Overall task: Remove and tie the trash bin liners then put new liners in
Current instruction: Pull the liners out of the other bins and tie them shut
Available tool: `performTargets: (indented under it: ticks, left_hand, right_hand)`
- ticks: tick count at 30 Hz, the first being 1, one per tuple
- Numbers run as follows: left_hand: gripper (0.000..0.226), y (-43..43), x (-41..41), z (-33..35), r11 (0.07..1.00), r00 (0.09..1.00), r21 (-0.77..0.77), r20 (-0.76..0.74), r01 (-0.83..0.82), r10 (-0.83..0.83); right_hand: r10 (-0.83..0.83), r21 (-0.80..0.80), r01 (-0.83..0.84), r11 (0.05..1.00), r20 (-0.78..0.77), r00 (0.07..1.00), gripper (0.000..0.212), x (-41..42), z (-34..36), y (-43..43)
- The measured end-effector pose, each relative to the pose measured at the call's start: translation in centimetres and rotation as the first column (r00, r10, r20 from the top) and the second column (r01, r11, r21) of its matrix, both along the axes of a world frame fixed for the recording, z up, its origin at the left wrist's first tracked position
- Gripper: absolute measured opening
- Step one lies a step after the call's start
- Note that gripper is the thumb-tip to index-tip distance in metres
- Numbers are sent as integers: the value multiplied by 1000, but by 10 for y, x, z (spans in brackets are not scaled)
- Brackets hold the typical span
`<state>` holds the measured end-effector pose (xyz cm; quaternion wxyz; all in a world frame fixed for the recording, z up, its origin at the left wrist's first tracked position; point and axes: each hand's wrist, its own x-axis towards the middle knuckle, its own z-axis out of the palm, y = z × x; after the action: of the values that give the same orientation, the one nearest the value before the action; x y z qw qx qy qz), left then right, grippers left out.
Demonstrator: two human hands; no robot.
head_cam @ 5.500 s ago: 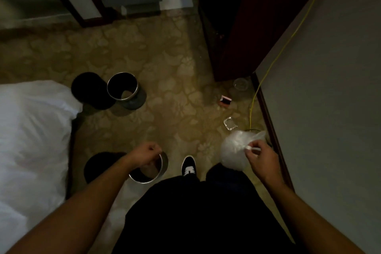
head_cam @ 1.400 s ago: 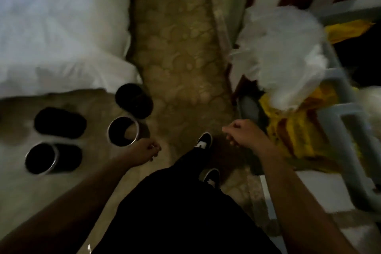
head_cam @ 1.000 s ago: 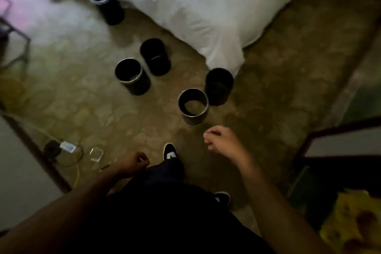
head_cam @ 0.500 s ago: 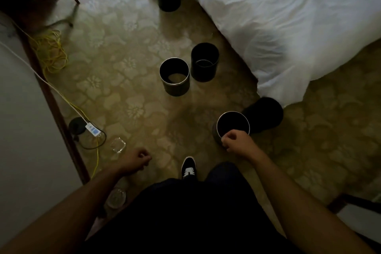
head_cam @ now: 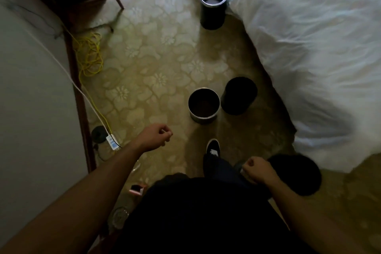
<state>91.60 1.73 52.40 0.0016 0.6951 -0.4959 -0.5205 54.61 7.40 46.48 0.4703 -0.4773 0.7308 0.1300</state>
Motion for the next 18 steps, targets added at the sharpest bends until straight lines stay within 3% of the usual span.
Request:
performTargets:
  ticks: [6, 12, 18]
  left_hand:
    - [13, -44, 64, 12, 969, 963, 16, 120, -246, 243]
    - [12, -69, 133, -1, 929, 920, 49, 165, -366, 354]
    - [13, -146, 218, -30, 927, 929, 115, 152, -356, 338]
  right_hand:
    - [207, -132, -186, 974, 164, 965, 16, 89, 34, -169]
    - [424, -244, -366, 898, 258, 868, 16, 203, 60, -311]
    - [328, -258, -251, 933, 323, 888, 12, 286, 54, -427]
